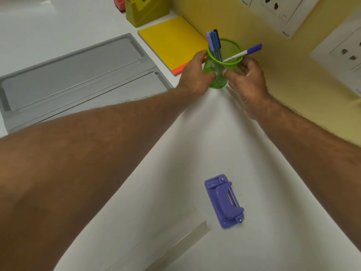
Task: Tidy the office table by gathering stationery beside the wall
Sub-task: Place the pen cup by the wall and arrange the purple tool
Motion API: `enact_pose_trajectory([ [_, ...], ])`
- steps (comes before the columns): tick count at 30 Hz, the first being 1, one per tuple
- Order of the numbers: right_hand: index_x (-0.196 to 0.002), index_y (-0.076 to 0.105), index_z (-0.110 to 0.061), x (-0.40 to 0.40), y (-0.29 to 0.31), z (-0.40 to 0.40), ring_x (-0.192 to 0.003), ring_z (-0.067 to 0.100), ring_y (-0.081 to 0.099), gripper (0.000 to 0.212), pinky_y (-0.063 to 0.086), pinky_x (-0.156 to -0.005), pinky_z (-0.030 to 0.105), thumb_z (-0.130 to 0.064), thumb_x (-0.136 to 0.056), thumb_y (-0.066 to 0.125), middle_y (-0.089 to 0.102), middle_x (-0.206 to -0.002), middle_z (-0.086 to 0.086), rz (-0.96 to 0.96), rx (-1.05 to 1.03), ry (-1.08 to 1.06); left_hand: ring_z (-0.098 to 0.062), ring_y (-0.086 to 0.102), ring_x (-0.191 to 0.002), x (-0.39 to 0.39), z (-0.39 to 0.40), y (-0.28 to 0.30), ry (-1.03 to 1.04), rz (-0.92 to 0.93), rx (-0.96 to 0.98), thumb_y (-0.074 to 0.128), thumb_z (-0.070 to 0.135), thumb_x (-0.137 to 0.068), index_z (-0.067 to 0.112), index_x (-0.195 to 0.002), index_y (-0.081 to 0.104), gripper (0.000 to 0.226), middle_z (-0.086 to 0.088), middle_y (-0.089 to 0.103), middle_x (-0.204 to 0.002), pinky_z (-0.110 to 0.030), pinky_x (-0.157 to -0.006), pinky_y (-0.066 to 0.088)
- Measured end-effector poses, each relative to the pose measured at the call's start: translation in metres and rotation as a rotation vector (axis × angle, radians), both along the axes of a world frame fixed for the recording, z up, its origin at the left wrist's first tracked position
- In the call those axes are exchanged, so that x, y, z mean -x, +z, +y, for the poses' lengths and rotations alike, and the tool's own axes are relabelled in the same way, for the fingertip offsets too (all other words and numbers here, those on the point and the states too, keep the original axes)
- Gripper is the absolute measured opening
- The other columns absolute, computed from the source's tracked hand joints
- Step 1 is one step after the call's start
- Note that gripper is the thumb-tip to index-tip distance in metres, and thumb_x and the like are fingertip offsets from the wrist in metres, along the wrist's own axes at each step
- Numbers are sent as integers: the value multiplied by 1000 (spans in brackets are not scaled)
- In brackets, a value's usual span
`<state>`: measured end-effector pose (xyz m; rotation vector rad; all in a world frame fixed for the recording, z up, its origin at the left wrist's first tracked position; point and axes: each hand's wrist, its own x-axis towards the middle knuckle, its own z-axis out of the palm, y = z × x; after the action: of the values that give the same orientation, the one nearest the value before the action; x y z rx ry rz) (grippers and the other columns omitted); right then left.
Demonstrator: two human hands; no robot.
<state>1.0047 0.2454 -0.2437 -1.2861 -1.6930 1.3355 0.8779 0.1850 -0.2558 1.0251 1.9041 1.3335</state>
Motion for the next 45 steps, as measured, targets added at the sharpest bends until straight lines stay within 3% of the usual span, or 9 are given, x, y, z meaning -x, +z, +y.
enact_pose_trajectory([
  [3,-147,46,-16,-9,-1,-14,-130,13,54,65,51,-107,38,-24,-88,73,49,-149,-1,-54,-38,-37,-22,45,-140,-1,-15,-3,11,52,27,74,13,-90,12,-150,40,69,-6,48,-153,-38,-114,43],
  [7,-142,49,-20,-32,-1,-47,-121,9,57,58,46,-87,12,-29,-89,70,53,-140,-7,-104,-74,-101,-21,48,-137,-10,-54,-3,-4,100,81,72,24,-92,15,-151,41,67,-5,49,-152,-39,-112,45],
  [13,-135,54,-15,-79,8,-126,-118,13,59,46,50,-95,18,-21,-92,69,56,-138,-2,-159,-96,-116,-16,54,-127,-42,-133,5,-172,243,140,68,29,-94,18,-139,56,48,1,56,-144,-27,-109,41],
  [17,-134,53,-20,-114,9,-185,-119,10,57,44,43,-81,-1,-26,-94,69,54,-139,-8,-216,-47,-114,-20,51,-130,-68,-175,4,-271,340,229,68,36,-92,26,-134,60,43,4,58,-138,-41,-112,38],
  [22,-136,52,-30,-150,10,-241,-116,6,56,49,48,-95,23,-38,-91,70,51,-137,-15,-351,25,-112,-16,56,-113,-89,-206,2,-342,326,331,68,50,-88,35,-125,63,40,9,61,-117,-40,-102,38],
  [27,-137,54,-25,-163,4,-274,-119,12,55,57,47,-99,30,-43,-87,74,50,-130,-12,-463,44,-76,-10,55,-104,-98,-215,2,-397,284,411,68,52,-87,34,-119,66,36,13,63,-108,-40,-99,40],
  [36,-123,63,-18,-158,-4,-278,-104,15,60,39,39,-75,1,-19,-87,77,60,-114,-9,-446,11,-43,-16,55,-113,-104,-217,4,-390,246,440,68,46,-89,30,-111,73,27,6,63,-116,-44,-102,41],
  [40,-113,66,-18,-161,-4,-276,-98,15,62,30,42,-74,1,-13,-85,78,66,-110,-4,-420,-2,-67,-17,56,-107,-105,-217,1,-389,196,408,71,40,-89,26,-109,75,25,4,65,-113,-44,-100,46],
  [45,-110,67,-15,-160,-5,-274,-94,16,62,30,42,-73,0,-12,-84,80,66,-108,-1,-413,-24,-49,-1,51,-81,-104,-214,-6,-379,109,316,74,32,-89,20,-104,75,19,7,63,-101,-20,-79,42],
])
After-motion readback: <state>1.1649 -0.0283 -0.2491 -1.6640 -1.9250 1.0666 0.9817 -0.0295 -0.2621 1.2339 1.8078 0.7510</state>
